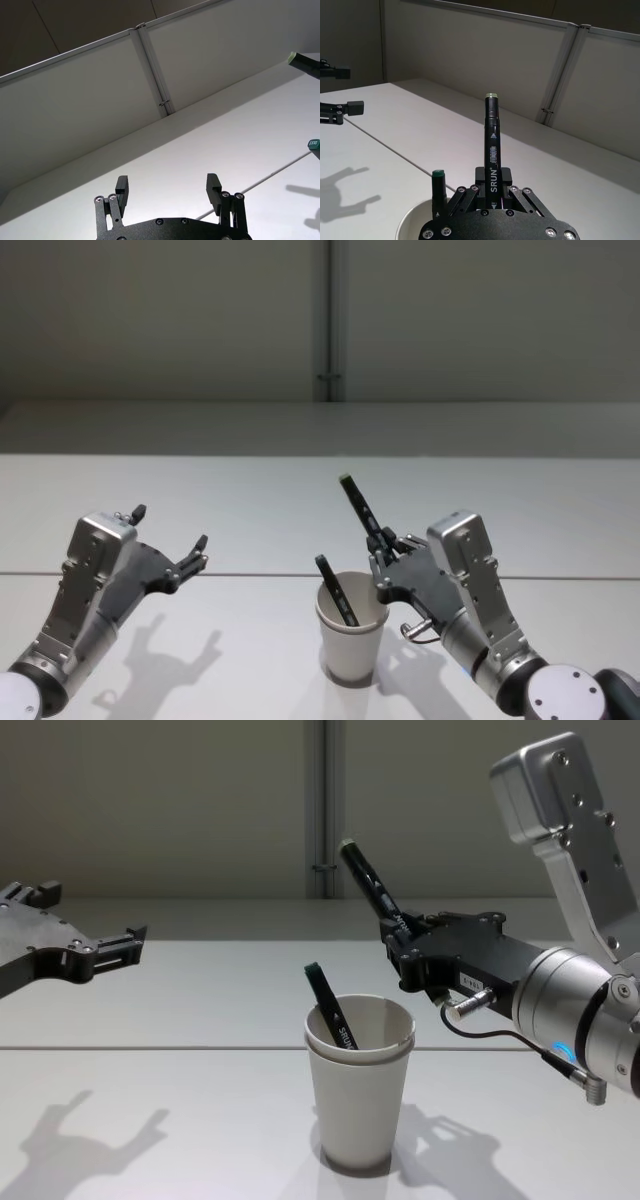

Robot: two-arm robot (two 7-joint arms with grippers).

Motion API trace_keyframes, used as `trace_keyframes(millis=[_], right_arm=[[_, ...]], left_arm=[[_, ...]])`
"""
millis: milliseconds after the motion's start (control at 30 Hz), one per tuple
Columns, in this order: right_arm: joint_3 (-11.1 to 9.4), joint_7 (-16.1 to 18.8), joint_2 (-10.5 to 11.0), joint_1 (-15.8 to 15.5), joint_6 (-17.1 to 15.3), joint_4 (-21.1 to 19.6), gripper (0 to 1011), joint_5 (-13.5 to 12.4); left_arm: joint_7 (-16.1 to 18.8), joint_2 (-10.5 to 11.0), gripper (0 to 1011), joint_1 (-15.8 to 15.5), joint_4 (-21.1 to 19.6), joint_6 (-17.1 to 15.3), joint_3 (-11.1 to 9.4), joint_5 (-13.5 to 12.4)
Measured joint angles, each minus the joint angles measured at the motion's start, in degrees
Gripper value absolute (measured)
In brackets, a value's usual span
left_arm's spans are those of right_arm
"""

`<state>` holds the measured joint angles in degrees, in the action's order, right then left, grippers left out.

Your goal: Place the pen into the pen holder.

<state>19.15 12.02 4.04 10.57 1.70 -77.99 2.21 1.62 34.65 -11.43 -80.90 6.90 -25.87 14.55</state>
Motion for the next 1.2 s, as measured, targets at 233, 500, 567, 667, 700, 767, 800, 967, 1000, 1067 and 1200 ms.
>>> trace_keyframes(millis=[233, 500, 567, 667, 700, 767, 800, 967, 1000, 1067, 1200], right_arm=[[1.37, 0.00, -0.61, 1.08, 1.74, 2.02, 178, 0.05], [2.73, -0.13, -1.08, 2.39, 4.51, 4.74, 178, 1.02], [2.99, -0.26, -1.18, 2.72, 5.26, 5.46, 178, 1.27], [3.28, -0.48, -1.26, 3.08, 6.38, 6.44, 178, 1.70], [3.35, -0.50, -1.27, 3.17, 6.68, 6.68, 179, 1.79], [3.45, -0.55, -1.26, 3.33, 7.26, 7.20, 178, 2.03], [3.54, -0.57, -1.23, 3.50, 7.88, 7.77, 179, 2.19], [3.56, -0.50, -1.16, 3.88, 9.46, 9.19, 178, 2.28], [3.53, -0.47, -1.14, 3.93, 9.89, 9.49, 178, 2.27], [3.49, -0.42, -1.12, 3.94, 10.20, 9.64, 178, 2.24], [3.32, -0.11, -1.10, 3.87, 10.71, 9.89, 178, 1.86]], left_arm=[[0.00, 0.00, 1001, 0.00, 0.00, 0.00, 0.00, 0.00], [0.00, 0.00, 1001, 0.00, 0.00, 0.00, 0.00, 0.00], [0.00, 0.00, 1001, 0.00, 0.00, 0.00, 0.00, 0.00], [0.00, 0.00, 1001, 0.00, 0.00, 0.00, 0.00, 0.00], [0.00, 0.00, 1001, 0.00, 0.00, 0.00, 0.00, 0.00], [0.00, 0.00, 1002, 0.00, 0.00, 0.00, 0.00, 0.00], [0.00, 0.00, 1001, 0.00, 0.00, 0.00, 0.00, 0.00], [0.00, 0.00, 1002, 0.00, 0.00, 0.00, 0.00, 0.00], [0.00, 0.00, 1002, 0.00, 0.00, 0.00, 0.00, 0.00], [0.00, 0.00, 1002, 0.00, 0.00, 0.00, 0.00, 0.00], [0.00, 0.00, 1002, 0.00, 0.00, 0.00, 0.00, 0.00]])
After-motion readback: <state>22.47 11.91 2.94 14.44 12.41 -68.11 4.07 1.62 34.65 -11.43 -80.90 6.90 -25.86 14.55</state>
